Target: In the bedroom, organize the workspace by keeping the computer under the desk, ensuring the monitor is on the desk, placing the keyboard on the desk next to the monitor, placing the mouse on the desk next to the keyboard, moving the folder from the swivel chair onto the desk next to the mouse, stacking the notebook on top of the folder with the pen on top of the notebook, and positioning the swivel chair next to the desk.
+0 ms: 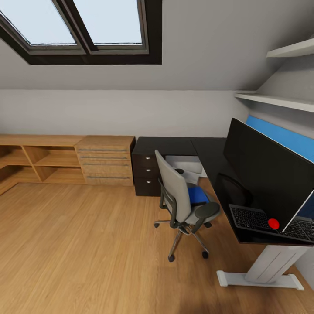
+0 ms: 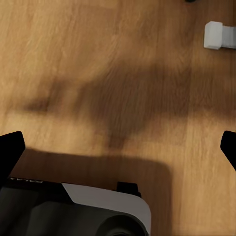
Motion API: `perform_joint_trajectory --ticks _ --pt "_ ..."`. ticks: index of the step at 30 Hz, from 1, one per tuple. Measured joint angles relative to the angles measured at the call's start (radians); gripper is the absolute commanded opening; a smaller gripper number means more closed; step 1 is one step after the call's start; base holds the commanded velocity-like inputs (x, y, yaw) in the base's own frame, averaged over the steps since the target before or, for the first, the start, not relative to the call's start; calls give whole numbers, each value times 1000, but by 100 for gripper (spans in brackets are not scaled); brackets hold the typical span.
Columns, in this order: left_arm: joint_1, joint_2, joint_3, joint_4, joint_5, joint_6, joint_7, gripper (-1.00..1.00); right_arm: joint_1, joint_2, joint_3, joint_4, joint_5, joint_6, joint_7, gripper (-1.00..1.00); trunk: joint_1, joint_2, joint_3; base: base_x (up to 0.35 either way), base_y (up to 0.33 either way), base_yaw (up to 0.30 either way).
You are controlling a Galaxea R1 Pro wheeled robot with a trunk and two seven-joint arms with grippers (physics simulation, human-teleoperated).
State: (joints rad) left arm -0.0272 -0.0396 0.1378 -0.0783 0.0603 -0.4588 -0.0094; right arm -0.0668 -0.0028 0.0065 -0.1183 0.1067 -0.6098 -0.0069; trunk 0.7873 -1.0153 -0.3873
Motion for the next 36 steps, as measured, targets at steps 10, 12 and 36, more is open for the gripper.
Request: perform_joint_trajectory --ticks 10,12,36 --pt "0 -1 1 0 1 0 1 100 0 -1 -2 -1 -2 -11 0 100 0 0 14 0 0 -89" --pt "0 -1 1 0 1 1 1 100 0 -1 -2 -1 -2 -22 0 100 0 0 17 0 0 -85" --pt "0 -2 1 -17 4 8 3 100 0 -3 -4 2 -4 -78 -1 100 46 -84 13 0 0 -53"
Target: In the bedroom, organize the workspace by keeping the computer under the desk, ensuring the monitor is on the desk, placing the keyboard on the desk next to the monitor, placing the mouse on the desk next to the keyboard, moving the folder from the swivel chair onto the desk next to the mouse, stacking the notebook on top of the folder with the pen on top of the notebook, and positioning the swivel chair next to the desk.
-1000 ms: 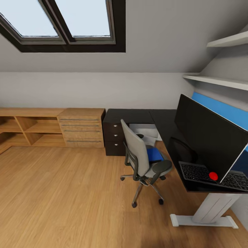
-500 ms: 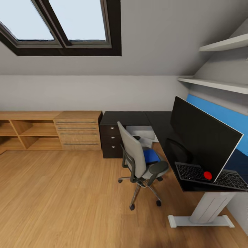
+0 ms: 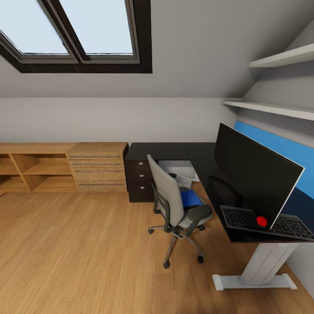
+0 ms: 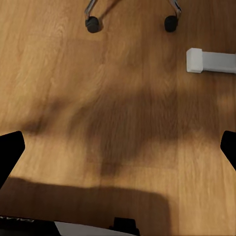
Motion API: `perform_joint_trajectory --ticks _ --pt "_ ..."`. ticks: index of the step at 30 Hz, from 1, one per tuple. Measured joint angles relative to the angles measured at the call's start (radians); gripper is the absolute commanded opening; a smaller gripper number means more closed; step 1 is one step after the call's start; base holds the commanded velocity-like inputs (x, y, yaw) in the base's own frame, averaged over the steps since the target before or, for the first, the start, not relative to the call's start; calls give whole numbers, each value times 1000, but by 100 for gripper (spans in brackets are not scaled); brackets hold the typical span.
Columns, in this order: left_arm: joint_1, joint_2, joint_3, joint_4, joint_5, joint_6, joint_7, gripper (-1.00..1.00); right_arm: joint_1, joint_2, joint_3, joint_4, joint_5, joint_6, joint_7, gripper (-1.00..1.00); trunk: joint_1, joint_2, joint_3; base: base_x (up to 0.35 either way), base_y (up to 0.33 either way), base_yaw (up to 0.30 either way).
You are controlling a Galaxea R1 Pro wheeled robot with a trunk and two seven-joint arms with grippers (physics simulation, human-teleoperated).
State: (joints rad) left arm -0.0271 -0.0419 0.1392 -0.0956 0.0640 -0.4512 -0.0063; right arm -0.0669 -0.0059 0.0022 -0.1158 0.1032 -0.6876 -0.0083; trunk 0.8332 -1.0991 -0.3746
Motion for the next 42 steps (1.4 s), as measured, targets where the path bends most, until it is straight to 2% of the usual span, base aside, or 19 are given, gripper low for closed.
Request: perform_joint_trajectory --ticks 5,9,14,15,19,24,29,30,33,42 --pt "0 0 0 -43 0 6 4 100 0 -1 -1 -1 0 2 0 100 19 -35 -14 0 0 -3" --pt "0 1 0 -83 0 38 6 100 0 -1 0 -3 0 2 0 100 35 -63 -26 0 0 -1" --pt "0 0 -1 -157 0 119 8 100 0 2 0 -6 0 7 0 100 54 -98 -42 0 0 0" --pt "0 0 -1 -193 0 158 8 100 -1 3 -1 -9 -1 11 -1 100 58 -105 -45 0 0 0" --pt "0 -1 -1 -268 0 240 9 100 -2 6 -2 -33 -3 29 -17 100 73 -133 -57 0 0 0" --pt "-1 -2 -2 -353 0 312 10 100 -3 8 -3 -117 -7 92 -62 100 92 -168 -73 0 0 0" --pt "-7 -7 -3 -419 0 344 13 100 -9 9 -3 -213 -7 210 -98 100 111 -203 -88 0 0 0" --pt "-18 -15 -4 -434 0 357 14 100 -22 13 -3 -245 -7 254 -106 100 115 -210 -91 0 0 0" --pt "-42 -28 -4 -449 0 382 15 100 -51 25 -3 -275 -8 301 -113 100 127 -231 -101 0 0 0" --pt "-123 -43 -5 -461 -1 463 15 100 -174 45 -3 -288 -7 347 -139 100 161 -294 -129 0 0 0"
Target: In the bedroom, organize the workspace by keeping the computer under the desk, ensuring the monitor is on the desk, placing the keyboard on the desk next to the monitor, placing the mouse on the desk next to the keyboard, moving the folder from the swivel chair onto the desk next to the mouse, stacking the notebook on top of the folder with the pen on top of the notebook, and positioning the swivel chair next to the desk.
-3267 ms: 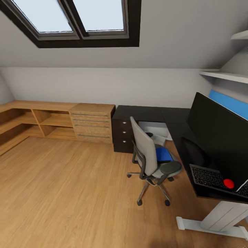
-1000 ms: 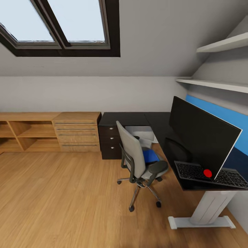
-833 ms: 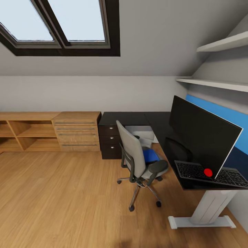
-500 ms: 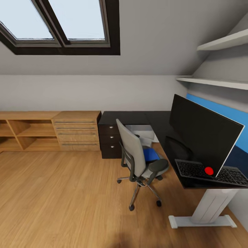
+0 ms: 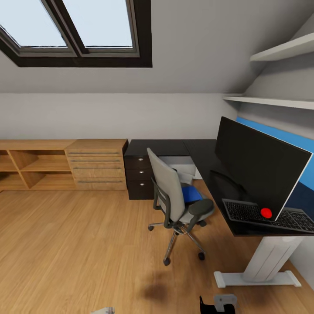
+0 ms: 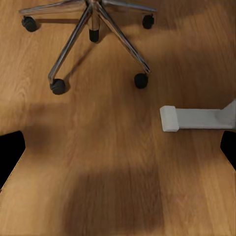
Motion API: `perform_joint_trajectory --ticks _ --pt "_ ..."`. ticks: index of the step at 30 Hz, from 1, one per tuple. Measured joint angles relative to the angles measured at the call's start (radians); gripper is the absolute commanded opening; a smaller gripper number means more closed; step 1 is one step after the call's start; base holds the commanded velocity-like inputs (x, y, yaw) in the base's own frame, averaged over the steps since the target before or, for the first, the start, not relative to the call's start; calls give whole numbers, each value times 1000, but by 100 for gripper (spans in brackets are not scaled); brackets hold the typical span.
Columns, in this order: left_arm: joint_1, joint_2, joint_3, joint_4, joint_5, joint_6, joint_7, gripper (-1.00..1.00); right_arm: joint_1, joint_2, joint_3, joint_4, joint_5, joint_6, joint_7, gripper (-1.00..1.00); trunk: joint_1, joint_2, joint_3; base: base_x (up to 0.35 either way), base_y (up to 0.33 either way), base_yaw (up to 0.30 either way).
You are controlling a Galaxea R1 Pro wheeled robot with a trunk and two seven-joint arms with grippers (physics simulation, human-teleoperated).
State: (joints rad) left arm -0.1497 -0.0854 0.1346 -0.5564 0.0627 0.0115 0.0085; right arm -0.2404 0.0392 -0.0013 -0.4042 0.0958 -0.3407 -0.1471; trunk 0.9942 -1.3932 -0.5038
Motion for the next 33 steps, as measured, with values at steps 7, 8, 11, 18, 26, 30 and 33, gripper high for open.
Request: perform_joint_trajectory --ticks 7,8,11,18,26,30,33 --pt "-59 11 3 -1 0 17 0 100 -131 2 0 64 -2 6 -52 100 27 -49 -22 0 0 0" --pt "-62 14 3 0 1 17 0 100 -146 2 0 73 -2 6 -55 100 31 -56 -25 0 0 0" --pt "-68 23 6 3 2 15 -1 100 -182 1 -1 96 -7 6 -61 100 42 -77 -35 0 0 0" --pt "-73 59 8 6 5 10 -7 100 -228 1 -2 116 -52 4 -68 100 69 -126 -57 0 0 0" --pt "-74 84 10 9 7 7 -7 100 -263 11 -3 116 -74 3 -71 100 100 -182 -82 0 0 0" --pt "-74 85 11 18 7 4 -5 100 -273 22 -3 117 -78 3 -72 100 115 -210 -94 0 0 0" --pt "-74 86 11 27 7 -2 -4 100 -277 25 -4 119 -78 -1 -72 100 127 -231 -104 0 0 0"
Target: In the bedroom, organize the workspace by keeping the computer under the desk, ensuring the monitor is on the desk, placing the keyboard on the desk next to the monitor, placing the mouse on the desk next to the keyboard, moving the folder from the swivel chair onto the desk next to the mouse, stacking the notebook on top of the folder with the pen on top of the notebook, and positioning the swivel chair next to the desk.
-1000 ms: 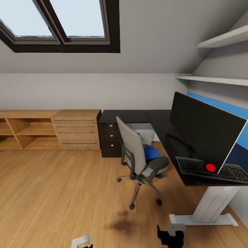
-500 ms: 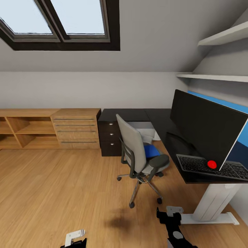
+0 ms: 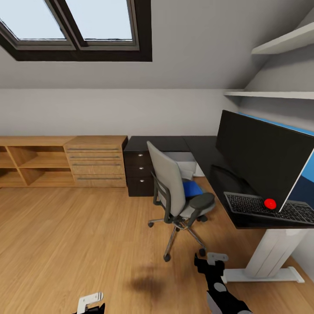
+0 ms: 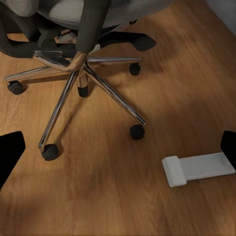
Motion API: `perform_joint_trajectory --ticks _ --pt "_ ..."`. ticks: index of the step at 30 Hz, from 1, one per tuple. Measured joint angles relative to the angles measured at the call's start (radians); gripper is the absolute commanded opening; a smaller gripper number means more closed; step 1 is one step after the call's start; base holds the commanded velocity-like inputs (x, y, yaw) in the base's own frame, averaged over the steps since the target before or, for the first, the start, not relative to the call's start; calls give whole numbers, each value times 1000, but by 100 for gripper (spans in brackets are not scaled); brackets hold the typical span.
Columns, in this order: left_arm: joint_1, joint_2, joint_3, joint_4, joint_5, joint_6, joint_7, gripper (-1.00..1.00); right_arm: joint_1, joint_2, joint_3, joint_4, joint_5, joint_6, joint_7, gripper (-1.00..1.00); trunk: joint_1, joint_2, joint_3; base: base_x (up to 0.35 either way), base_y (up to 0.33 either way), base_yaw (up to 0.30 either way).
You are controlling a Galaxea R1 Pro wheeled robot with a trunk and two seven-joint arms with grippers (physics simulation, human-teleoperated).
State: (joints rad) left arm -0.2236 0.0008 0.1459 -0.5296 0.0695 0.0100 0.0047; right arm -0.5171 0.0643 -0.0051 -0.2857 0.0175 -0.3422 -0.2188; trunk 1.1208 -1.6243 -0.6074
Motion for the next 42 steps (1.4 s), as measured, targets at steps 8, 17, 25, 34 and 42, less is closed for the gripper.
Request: perform_joint_trajectory --ticks 8,17,25,34,42 --pt "0 -1 -1 10 0 -7 1 100 -2 0 3 6 3 -103 2 100 31 -56 -25 0 0 0" --pt "0 -2 -2 11 0 -8 0 100 -3 -4 3 17 4 -179 2 100 65 -119 -53 0 0 0" --pt "0 -2 -1 11 1 -8 1 100 -3 -4 3 19 5 -192 2 100 96 -175 -78 0 0 0" --pt "0 -2 -1 11 0 -8 1 100 -2 -6 1 20 4 -192 2 100 130 -238 -107 0 0 0" --pt "0 -2 -1 11 0 -8 1 100 -12 -9 -2 3 1 -168 -33 100 161 -294 -132 0 0 0"
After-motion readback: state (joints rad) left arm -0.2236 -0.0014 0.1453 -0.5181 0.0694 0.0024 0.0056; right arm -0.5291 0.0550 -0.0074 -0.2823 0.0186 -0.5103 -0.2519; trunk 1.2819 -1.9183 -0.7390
